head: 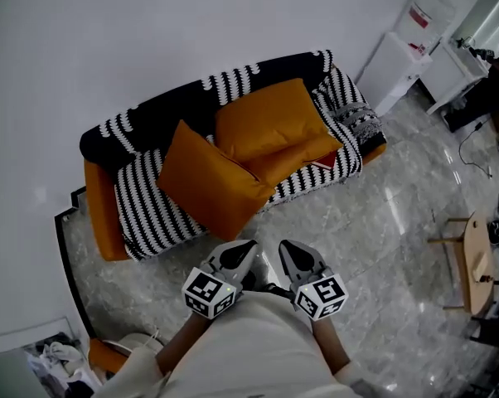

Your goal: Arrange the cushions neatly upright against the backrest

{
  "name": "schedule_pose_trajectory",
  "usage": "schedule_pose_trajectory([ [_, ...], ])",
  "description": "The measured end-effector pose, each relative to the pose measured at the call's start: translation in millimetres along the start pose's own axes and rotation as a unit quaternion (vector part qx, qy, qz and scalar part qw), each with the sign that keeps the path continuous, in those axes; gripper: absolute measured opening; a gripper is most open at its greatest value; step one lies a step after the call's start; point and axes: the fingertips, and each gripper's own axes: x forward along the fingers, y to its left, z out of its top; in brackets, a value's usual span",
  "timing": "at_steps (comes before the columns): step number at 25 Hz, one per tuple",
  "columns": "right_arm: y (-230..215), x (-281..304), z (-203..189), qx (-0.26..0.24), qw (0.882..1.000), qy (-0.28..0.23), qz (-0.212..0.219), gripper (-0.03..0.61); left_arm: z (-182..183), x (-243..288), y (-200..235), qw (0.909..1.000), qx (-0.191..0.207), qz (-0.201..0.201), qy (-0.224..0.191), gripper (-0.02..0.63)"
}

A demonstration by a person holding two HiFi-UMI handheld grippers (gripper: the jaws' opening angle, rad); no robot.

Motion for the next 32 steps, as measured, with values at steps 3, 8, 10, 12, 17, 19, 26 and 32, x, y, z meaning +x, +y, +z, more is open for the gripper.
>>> schedule_pose_trajectory([
  [3, 1, 27, 8, -0.001, 1.0, 0.003, -0.006, 0.009, 11, 0, 25, 1.0, -0.003, -0.002, -0.004, 0.012],
  [8, 2, 51, 10, -0.002, 1.0, 0.019, -0.014, 0.009, 15, 0, 51, 0.9998, -0.016, -0.007, 0.0, 0.012],
  [10, -2, 57, 9, 0.003, 0.999, 0.024, -0.02, 0.009, 14, 1, 57, 0.9997, -0.022, -0.01, 0.003, 0.012],
  [12, -8, 63, 10, 0.009, 0.999, 0.028, -0.026, 0.009, 14, 5, 63, 0.9996, -0.027, -0.01, 0.005, 0.012],
  [17, -25, 86, 6, 0.023, 0.999, 0.046, -0.016, 0.009, 15, 18, 79, 0.9994, -0.032, 0.003, 0.01, 0.012],
  [19, -35, 99, 9, 0.026, 0.998, 0.048, -0.01, 0.009, 18, 24, 91, 0.9993, -0.031, 0.016, 0.01, 0.012],
  [26, -79, 155, 52, 0.012, 0.999, 0.047, 0.024, 0.009, 52, 62, 134, 0.9981, -0.02, 0.059, 0.004, 0.012],
  [32, -120, 198, 75, 0.012, 0.997, 0.054, 0.056, 0.009, 80, 99, 164, 0.9962, -0.014, 0.086, -0.003, 0.012],
])
